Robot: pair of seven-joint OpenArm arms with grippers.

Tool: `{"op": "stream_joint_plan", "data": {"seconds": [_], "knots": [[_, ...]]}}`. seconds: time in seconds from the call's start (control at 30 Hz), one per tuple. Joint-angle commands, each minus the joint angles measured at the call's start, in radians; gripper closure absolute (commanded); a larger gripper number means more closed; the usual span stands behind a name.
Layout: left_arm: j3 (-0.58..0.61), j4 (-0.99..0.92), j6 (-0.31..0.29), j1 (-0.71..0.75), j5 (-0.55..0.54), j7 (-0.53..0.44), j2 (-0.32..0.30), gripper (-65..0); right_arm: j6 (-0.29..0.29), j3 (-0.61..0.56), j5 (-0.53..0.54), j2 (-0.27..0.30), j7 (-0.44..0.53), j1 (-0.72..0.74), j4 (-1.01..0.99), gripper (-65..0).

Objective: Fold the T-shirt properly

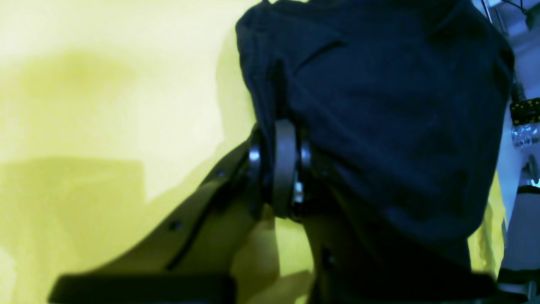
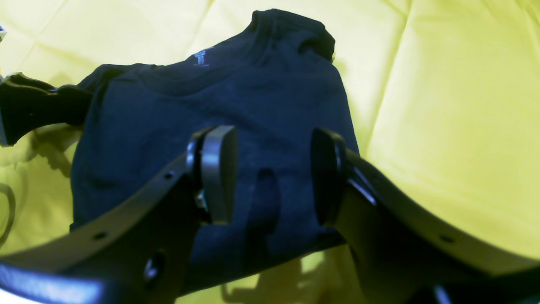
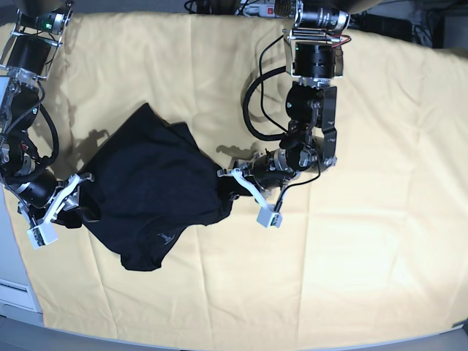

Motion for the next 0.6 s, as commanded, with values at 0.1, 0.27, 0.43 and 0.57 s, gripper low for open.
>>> {"op": "stream_joint_plan", "data": {"seconds": [0.1, 0.27, 0.43, 0.57], "knots": [[0.002, 0.017, -0.014, -0.025, -0.019, -0.014, 0.01, 0.0, 0.003, 0.006, 0.018, 0.016, 0.029, 0.023, 0.015, -30.0], [0.002, 0.017, -0.014, -0.025, -0.019, -0.014, 0.01, 0.0, 0.004, 0.006, 0.018, 0.017, 0.029, 0.023, 0.015, -29.9], [0.002, 0.017, -0.014, -0.025, -0.019, -0.014, 0.01, 0.0, 0.024, 0.006, -0.02, 0.016, 0.023, 0.011, -0.023, -30.3], [0.002, 0.017, -0.014, -0.024, -0.018, -0.014, 0.01, 0.0, 0.007, 0.007, -0.14, 0.017, 0.103, 0.011, -0.126, -30.5]]}}
